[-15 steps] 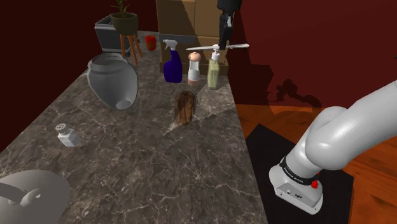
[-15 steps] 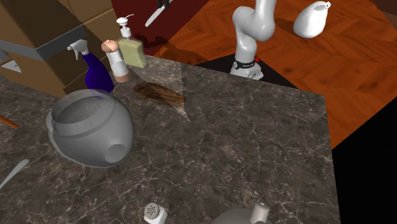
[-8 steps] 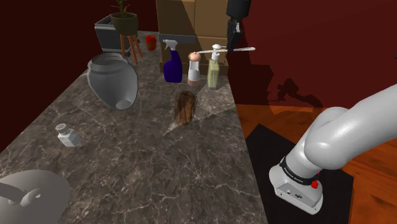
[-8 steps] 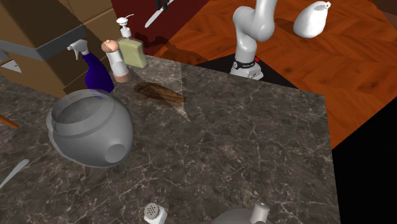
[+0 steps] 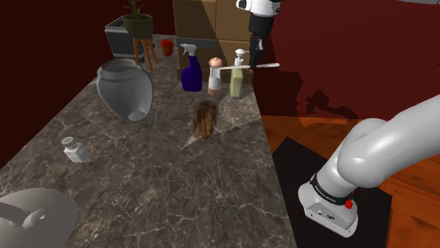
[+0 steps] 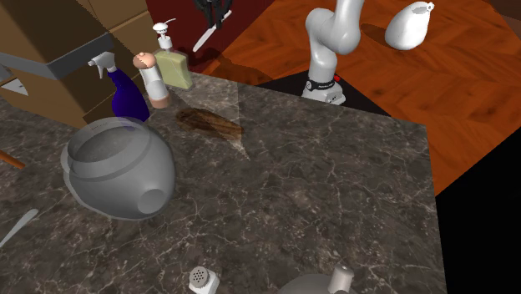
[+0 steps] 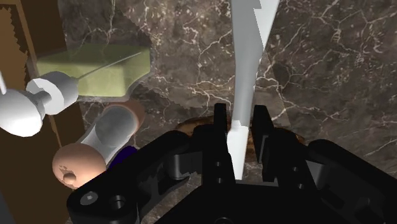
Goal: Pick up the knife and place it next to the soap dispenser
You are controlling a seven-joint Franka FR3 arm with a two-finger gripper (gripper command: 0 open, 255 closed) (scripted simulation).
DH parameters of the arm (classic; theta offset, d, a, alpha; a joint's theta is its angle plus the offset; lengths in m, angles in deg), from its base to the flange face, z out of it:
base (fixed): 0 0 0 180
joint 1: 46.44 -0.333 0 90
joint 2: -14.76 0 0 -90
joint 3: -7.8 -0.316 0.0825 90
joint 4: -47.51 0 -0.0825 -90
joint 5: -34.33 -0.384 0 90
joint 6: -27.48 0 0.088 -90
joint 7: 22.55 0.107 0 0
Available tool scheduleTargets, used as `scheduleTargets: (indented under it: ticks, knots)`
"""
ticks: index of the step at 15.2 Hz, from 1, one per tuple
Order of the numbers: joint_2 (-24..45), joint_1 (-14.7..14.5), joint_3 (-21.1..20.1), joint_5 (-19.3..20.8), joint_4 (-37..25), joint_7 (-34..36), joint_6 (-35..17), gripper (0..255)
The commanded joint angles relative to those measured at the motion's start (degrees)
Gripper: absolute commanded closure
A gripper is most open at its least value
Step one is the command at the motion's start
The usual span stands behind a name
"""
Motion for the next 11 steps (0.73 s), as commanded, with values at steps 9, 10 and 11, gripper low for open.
scheduleTargets:
  ticks: [9, 10, 11]
  knots:
    - [-0.2, 0.1, 0.1, 0.1, 7.9, 0.0, -7.8, 255]
    - [-0.1, 0.1, 0.2, 0.1, 8.6, 0.1, -8.5, 255]
    - [0.0, 0.1, 0.2, 0.1, 9.3, 0.1, -9.3, 255]
